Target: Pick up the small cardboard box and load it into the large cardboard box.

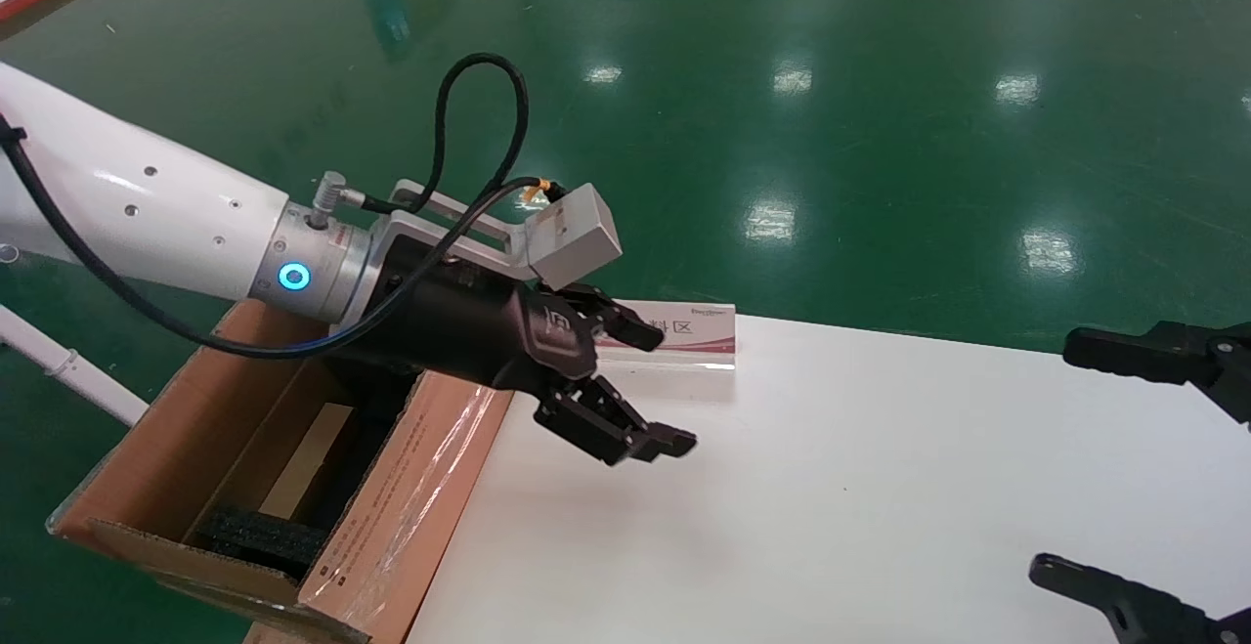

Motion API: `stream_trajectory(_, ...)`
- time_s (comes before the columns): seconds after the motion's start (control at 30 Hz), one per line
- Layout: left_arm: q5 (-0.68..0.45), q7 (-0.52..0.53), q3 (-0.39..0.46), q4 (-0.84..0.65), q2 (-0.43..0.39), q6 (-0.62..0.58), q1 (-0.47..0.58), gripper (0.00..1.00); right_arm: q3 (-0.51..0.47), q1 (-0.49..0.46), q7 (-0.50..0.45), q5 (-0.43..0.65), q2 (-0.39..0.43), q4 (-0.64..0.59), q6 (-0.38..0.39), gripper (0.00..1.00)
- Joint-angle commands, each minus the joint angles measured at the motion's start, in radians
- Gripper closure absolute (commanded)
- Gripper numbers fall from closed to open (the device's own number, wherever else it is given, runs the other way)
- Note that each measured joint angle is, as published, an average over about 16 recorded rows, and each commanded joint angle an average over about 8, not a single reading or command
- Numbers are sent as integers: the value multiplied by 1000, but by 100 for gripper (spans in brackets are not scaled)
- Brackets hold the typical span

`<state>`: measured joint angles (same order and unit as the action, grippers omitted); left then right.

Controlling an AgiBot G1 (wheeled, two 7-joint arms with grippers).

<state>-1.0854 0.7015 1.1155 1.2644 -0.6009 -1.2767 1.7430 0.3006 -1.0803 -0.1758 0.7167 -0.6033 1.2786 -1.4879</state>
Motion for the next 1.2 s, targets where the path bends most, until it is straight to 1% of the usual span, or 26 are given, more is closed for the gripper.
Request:
stream_trajectory(0.03, 25, -36, -59, 1, -1, -16, -47, 0, 0, 0, 0, 0, 0, 0, 0, 0)
stream_trajectory(0.83, 324, -469, -762, 18, -9, -200, -610, 0, -5, 2, -3, 3, -2, 1, -2, 0)
stream_trajectory(0.97, 351, -508, -826, 19, -10, -217, -661, 0, -7, 2, -4, 4, -2, 2, -2, 0)
stream_trajectory(1.2, 355, -514, -835, 19, -10, -219, -668, 0, -9, 3, -5, 6, -3, 2, -3, 0)
